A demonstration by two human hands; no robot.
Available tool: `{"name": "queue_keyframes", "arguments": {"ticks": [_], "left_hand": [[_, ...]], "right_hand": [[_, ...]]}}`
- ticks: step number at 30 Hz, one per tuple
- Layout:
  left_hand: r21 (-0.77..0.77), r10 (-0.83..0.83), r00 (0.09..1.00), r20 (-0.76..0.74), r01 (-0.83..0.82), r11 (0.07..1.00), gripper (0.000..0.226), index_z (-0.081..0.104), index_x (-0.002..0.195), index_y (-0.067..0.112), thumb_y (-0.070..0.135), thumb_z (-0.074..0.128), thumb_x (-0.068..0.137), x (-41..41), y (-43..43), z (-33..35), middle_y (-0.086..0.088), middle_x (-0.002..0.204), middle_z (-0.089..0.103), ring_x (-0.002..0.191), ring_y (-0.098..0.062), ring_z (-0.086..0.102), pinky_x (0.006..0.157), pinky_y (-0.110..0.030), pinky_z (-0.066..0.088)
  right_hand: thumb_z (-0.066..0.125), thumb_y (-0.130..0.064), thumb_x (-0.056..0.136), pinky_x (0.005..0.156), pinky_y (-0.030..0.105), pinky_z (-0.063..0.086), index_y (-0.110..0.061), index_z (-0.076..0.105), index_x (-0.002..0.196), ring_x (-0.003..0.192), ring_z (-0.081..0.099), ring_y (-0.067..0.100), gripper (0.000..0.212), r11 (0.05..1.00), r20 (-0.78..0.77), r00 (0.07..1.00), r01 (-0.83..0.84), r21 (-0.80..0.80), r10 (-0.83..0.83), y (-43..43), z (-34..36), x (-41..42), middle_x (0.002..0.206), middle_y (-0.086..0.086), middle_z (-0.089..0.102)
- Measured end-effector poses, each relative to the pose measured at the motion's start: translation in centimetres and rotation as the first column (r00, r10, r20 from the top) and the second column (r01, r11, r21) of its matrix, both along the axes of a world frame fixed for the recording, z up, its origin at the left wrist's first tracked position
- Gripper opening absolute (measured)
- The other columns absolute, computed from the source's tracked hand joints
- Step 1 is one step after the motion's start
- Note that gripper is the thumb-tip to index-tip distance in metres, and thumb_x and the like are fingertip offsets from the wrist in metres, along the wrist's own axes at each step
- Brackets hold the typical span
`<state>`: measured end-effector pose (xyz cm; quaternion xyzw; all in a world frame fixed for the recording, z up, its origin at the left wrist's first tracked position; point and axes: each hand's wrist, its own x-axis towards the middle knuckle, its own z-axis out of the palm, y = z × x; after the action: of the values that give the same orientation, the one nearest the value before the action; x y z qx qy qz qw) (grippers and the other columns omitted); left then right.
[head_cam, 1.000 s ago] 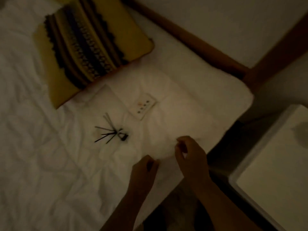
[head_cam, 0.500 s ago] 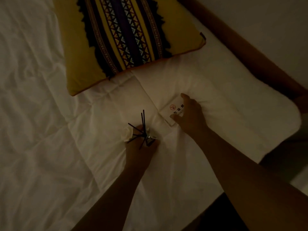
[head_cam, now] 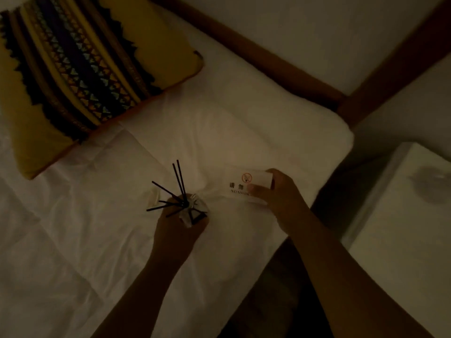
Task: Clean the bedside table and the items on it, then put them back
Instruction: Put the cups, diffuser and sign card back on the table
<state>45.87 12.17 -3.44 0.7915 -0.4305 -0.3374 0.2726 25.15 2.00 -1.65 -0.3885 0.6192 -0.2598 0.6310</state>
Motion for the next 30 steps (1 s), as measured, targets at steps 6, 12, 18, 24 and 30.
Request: {"name": "queue_keyframes", "arguments": {"ticks": [6,12,18,24,30], "left_hand": [[-0.081,-0.265,0.945,-0.191,0.254,0.964,0.039,0.06,0.086,0.041,0.005,0.072,0.08,-16.0,-3.1,3.7,0.02,0.082,0.066,0.078,0.01,0.062,0.064,-0.001,0.045],[-0.068,-0.573,0.801,-0.174,0.571,0.818,0.055,0.059,0.12,0.028,0.014,0.082,0.072,-32.9,-4.1,4.2,0.019,0.112,0.055,0.1,0.004,0.052,0.083,0.004,0.033],[-0.118,-0.817,0.546,-0.187,0.813,0.57,0.06,0.049,0.105,0.061,0.019,0.079,0.075,-46.8,-1.9,3.5,0.044,0.112,0.048,0.107,0.019,0.047,0.092,-0.005,0.036],[-0.091,-0.855,0.443,-0.271,0.872,0.481,0.032,0.061,0.104,0.03,0.013,0.072,0.08,-56.6,-1.8,0.6,0.005,0.103,0.064,0.099,-0.008,0.062,0.09,-0.036,0.052],[-0.069,-0.839,0.498,-0.218,0.85,0.523,0.04,0.058,0.113,0.025,0.013,0.075,0.079,-62.5,-3.2,-2.6,0.0,0.117,0.061,0.11,-0.014,0.058,0.1,-0.036,0.049]], "right_hand": [[0.077,-0.003,0.073,0.061,0.018,0.055,-0.015,0.058,0.081,0.082,0.072,0.01,0.024,0.982,-0.005,0.982,0.188,-0.023,-0.188,5.1,1.7,-19.3,0.088,-0.005,0.076],[0.078,-0.003,0.072,0.074,0.053,0.058,-0.019,0.056,0.068,0.083,0.072,0.03,0.028,0.939,-0.121,0.932,0.342,-0.014,-0.342,11.6,2.9,-37.5,0.087,0.01,0.074],[0.076,-0.005,0.076,0.068,0.046,0.06,-0.023,0.054,0.069,0.082,0.071,0.024,0.03,0.808,-0.243,0.775,0.584,-0.078,-0.584,18.1,1.6,-50.6,0.086,0.005,0.074],[0.075,-0.011,0.08,0.059,0.015,0.047,-0.017,0.054,0.086,0.08,0.06,0.005,0.022,0.705,-0.369,0.605,0.655,-0.272,-0.705,18.2,-1.5,-57.2,0.091,-0.004,0.064],[0.074,-0.013,0.079,0.054,0.008,0.043,-0.013,0.055,0.089,0.075,0.057,0.0,0.022,0.663,-0.374,0.548,0.642,-0.386,-0.748,15.1,-4.0,-60.9,0.087,-0.003,0.061]]}}
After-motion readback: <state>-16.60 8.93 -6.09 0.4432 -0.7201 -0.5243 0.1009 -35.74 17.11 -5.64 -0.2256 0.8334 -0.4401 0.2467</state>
